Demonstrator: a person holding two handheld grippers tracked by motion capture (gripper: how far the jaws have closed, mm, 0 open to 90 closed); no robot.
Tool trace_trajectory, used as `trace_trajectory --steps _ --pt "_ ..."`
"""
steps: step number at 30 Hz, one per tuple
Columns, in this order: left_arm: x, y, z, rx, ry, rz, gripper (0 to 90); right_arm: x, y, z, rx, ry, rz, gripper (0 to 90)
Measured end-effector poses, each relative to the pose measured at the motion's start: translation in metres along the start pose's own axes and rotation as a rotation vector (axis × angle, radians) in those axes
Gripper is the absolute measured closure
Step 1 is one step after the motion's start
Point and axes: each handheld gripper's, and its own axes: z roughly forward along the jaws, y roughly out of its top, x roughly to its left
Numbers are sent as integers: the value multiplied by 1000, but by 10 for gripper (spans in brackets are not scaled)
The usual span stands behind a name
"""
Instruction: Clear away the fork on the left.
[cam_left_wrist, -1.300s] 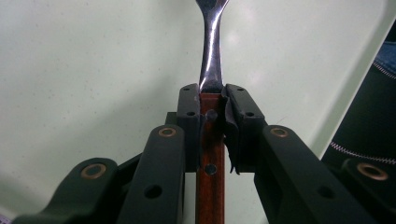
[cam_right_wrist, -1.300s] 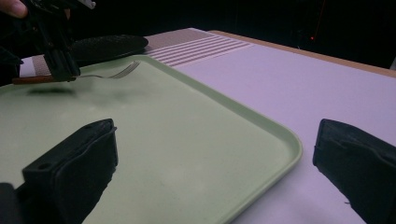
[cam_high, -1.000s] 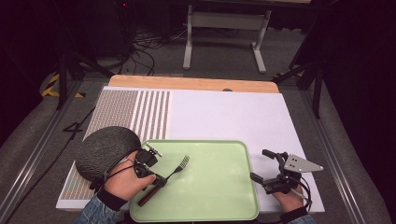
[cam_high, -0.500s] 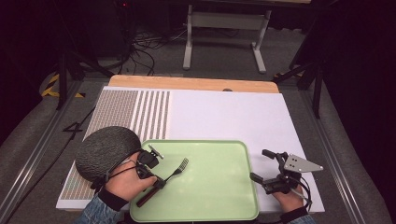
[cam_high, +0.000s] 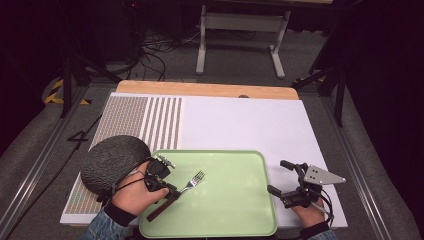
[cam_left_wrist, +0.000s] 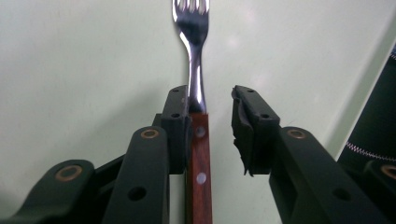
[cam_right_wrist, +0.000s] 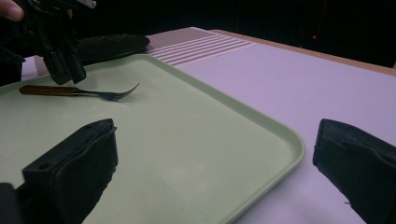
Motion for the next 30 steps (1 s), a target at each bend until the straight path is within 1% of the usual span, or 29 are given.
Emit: trace_trajectory --steps 1,2,3,4,5,6,7,9,10,12,13,15,17,19,21,23,27,29,30 --pt "-2 1 -1 -20 7 36 691 0 0 0 0 0 0 4" --pt "-3 2 -1 -38 14 64 730 0 0 0 0 -1 2 4" --pt "-3 2 -1 -38 14 64 763 0 0 0 0 -1 2 4" --pt "-5 2 -2 -53 6 82 763 0 0 0 1 -2 2 4" --pt "-5 3 -2 -66 6 103 862 0 0 0 0 -1 2 4" --pt "-6 3 -2 -72 12 117 862 0 0 0 0 -1 2 4" --pt "-7 4 -2 -78 22 134 892 0 0 0 1 -2 1 4" --pt "-8 5 0 -95 55 184 900 0 0 0 1 -2 0 4" --pt "-8 6 2 -89 55 206 900 0 0 0 2 -2 0 4" --pt "-9 7 7 -80 41 249 900 0 0 0 2 -2 3 4" --pt "-9 7 9 -78 39 250 900 0 0 0 2 -2 3 4" --pt "-11 8 13 -67 31 266 900 0 0 0 2 -2 3 4" --pt "-11 9 16 -50 28 276 900 0 0 0 2 -1 2 4" --pt "-12 9 21 -29 32 294 900 0 0 0 3 -2 4 4" --pt "-12 10 25 -2 34 321 900 0 0 0 3 -2 4 4" --pt "-13 10 28 16 42 327 900 0 0 0 2 -1 5 4" --pt "-13 10 30 25 66 339 900 0 0 0 5 -2 6 4" --pt "-12 11 31 27 73 342 900 0 0 0 4 -2 6 4" --pt "-12 11 32 26 70 341 900 0 -1 0 5 -3 6 4"
